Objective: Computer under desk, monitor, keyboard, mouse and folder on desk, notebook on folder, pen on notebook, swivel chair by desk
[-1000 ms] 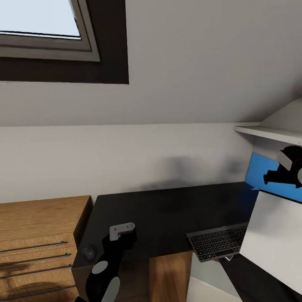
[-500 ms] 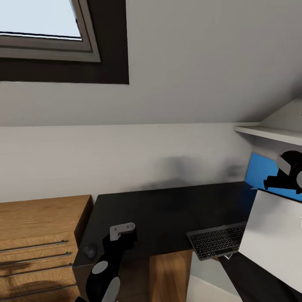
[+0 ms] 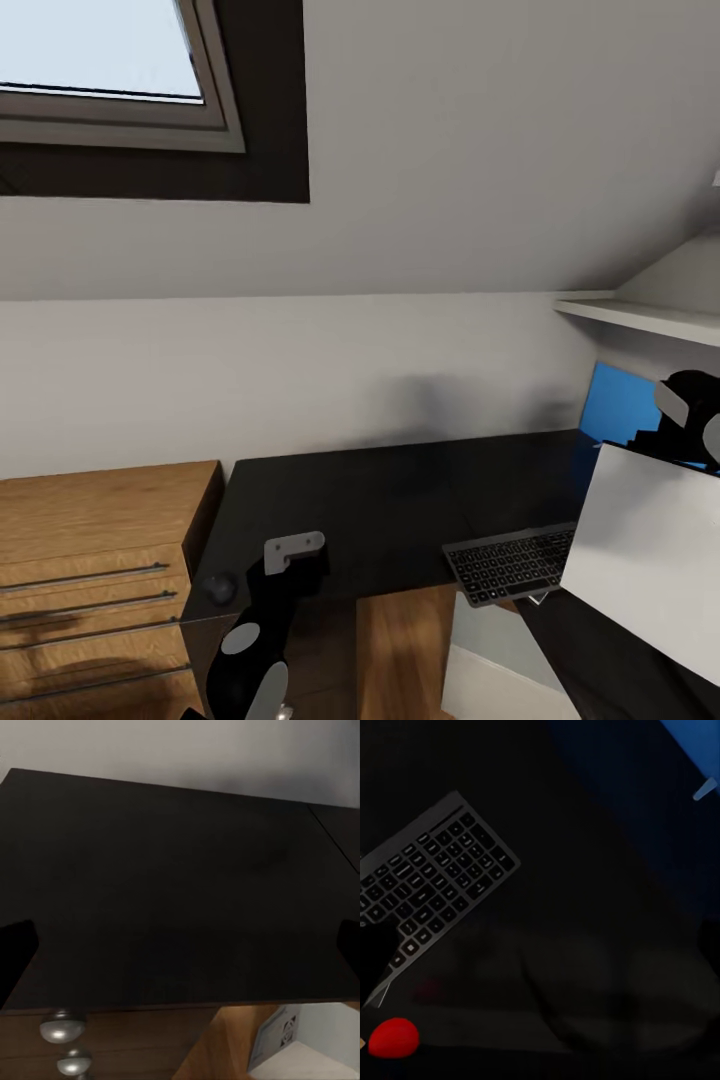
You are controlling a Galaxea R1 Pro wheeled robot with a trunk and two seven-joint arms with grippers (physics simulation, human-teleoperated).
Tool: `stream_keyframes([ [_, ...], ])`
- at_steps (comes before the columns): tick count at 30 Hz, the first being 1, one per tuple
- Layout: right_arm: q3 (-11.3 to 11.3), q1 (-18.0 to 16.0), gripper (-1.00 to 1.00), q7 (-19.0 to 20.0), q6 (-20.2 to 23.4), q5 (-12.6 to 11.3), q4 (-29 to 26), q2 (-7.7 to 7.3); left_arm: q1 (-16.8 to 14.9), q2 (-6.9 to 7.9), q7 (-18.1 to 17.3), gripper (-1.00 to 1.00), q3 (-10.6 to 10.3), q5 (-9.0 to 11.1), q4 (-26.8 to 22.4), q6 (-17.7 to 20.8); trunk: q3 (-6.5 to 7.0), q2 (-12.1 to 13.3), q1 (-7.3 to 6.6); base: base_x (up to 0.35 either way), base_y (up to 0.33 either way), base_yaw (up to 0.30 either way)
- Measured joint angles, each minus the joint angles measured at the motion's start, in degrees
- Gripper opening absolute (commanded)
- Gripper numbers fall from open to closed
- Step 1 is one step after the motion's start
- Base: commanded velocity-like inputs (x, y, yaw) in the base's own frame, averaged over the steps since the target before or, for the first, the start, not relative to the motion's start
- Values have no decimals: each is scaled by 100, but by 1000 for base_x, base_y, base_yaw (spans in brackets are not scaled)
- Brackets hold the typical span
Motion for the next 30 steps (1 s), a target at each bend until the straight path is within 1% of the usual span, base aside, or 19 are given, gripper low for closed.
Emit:
stream_keyframes([
  [3, 3, 5, 100, 0, -1, 2, -1, 1, 0, 0, 0, 100, -2, 0, 0, 0, 0, 0, 1, -86, 0, 0],
  [7, 5, 8, 100, 0, -2, 4, -2, 1, 0, 0, 0, 100, -4, 0, 0, 0, 0, 1, 3, -214, 0, 0],
  [15, 28, 9, 100, -10, 6, 154, -17, 3, 0, 0, 0, 100, -5, 0, 0, 0, 0, 0, 0, -69, 0, 0],
  [20, 28, 9, 100, -5, 9, 167, -29, 8, 0, 0, 0, 100, -5, 0, 0, 0, 0, 0, 1, -74, 0, 0],
  [25, 25, 8, 100, -3, 9, 171, -37, 15, 0, 0, 0, 100, -5, 0, 0, 0, 0, 0, 2, -203, 0, 0],
  [28, 26, 8, 100, 0, 14, 172, -48, 18, 0, 0, 0, 100, -5, 0, 0, 0, 0, 0, 1, -82, 0, 0],
  [29, 23, 7, 100, 84, 20, 163, -68, 16, 0, 0, 0, 100, -5, 0, 0, 0, 0, 0, 0, -9, 0, 0],
  [30, 13, 7, 100, 356, 24, 152, -80, 13, 0, 0, 0, 100, -5, 0, 0, 0, 0, 0, 0, -6, 0, 0],
])
